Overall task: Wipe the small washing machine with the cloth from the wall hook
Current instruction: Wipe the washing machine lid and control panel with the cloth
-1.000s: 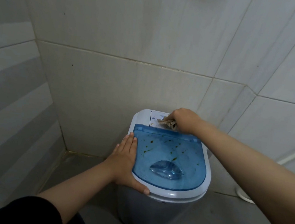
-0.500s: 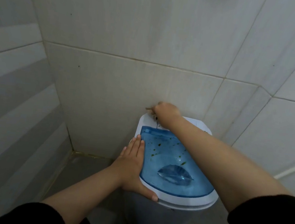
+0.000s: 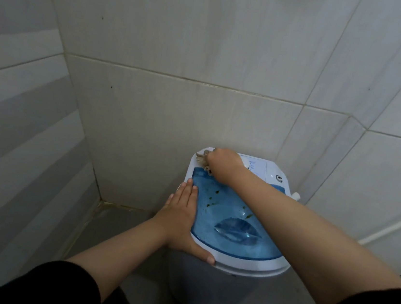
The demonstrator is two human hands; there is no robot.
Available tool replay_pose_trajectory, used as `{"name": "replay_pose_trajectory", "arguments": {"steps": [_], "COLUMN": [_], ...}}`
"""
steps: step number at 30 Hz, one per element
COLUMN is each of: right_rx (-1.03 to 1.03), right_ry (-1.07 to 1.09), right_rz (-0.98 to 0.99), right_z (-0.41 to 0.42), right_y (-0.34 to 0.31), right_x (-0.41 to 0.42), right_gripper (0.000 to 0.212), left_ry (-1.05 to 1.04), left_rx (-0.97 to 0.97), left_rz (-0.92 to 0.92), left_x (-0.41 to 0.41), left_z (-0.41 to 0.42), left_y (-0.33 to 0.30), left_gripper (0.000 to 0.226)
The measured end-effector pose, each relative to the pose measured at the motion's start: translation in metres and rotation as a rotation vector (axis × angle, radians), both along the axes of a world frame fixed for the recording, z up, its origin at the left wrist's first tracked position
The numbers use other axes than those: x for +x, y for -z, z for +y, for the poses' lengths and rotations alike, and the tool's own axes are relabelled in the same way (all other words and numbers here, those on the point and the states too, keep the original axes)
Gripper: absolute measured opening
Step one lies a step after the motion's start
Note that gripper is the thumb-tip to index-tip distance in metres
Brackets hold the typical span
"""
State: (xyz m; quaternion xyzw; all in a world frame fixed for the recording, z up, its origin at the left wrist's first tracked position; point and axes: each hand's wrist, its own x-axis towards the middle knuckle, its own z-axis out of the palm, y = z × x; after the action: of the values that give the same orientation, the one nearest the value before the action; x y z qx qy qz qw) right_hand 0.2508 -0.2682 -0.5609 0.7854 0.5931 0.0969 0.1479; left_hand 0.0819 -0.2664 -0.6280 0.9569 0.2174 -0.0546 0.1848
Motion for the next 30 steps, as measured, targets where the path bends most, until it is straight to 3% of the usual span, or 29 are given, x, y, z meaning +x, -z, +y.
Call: {"name": "replay_pose_trajectory", "arguments": {"steps": [13, 30], "right_rx": [-0.102, 0.021], "right_ry": [-0.035, -0.034], "right_rz": [-0.029, 0.161], "right_z": [-0.015, -0.063], "right_y": [-0.007, 0.004], "right_x": [0.004, 0.05], "right_gripper": [0.031, 0.06], "left_ry": [-0.008, -0.005], "left_rx": [-0.003, -0.009], "left_rz": [0.004, 0.013], "left_x": [-0.001, -0.002], "left_z": [0.0, 0.0], "left_y": [-0.001, -0.002], "left_gripper": [0.156, 0.154]}}
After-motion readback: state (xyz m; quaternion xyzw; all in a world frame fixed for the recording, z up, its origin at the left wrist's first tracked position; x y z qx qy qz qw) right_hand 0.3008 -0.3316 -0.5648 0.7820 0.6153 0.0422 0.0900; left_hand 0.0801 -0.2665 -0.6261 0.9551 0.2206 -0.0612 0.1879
